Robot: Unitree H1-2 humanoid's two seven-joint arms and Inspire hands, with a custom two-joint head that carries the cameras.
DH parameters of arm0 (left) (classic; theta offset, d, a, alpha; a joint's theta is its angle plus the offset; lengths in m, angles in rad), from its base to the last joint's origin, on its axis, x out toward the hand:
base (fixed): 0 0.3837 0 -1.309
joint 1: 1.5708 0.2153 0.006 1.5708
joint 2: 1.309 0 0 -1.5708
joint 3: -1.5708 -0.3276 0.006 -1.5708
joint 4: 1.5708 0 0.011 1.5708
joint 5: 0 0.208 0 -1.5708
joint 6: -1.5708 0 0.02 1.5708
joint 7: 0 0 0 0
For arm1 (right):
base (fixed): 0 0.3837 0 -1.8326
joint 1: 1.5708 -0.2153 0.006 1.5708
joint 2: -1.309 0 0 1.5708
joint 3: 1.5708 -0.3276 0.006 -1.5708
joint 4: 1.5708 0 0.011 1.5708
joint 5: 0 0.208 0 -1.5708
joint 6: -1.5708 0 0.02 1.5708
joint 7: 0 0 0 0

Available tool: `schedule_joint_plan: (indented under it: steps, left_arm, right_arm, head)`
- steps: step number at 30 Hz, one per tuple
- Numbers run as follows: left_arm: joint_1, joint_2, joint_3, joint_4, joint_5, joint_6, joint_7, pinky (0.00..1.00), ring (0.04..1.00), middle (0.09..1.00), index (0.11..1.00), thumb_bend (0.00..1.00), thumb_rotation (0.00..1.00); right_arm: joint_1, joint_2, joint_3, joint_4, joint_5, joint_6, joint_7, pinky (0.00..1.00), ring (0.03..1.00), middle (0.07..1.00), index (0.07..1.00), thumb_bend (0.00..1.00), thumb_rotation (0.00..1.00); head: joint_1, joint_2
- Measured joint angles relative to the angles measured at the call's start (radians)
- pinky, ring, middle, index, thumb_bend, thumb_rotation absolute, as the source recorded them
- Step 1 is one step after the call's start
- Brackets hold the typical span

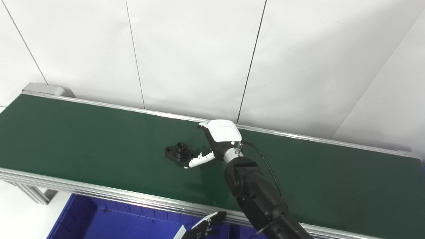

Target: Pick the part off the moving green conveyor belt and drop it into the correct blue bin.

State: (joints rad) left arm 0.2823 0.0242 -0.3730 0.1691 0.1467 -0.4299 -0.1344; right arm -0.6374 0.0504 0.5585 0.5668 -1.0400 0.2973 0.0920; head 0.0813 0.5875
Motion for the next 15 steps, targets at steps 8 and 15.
schedule_joint_plan:
  steps: [8,15]
  left_arm:
    - [0.004,-0.005,-0.017,-0.006,0.017,0.000,0.012,0.82,0.887,0.887,0.872,0.97,0.79]
    - [0.014,-0.011,-0.029,-0.012,0.023,0.000,0.022,0.83,0.894,0.892,0.873,0.97,0.79]
  right_arm:
    - [-0.001,0.015,0.024,0.044,0.012,0.005,-0.013,0.61,0.729,0.815,0.869,1.00,0.63]
    - [-0.012,0.021,0.044,0.081,0.012,0.006,-0.042,0.55,0.676,0.784,0.862,1.00,0.62]
  head:
    - [0.020,0.005]
    - [0.038,0.005]
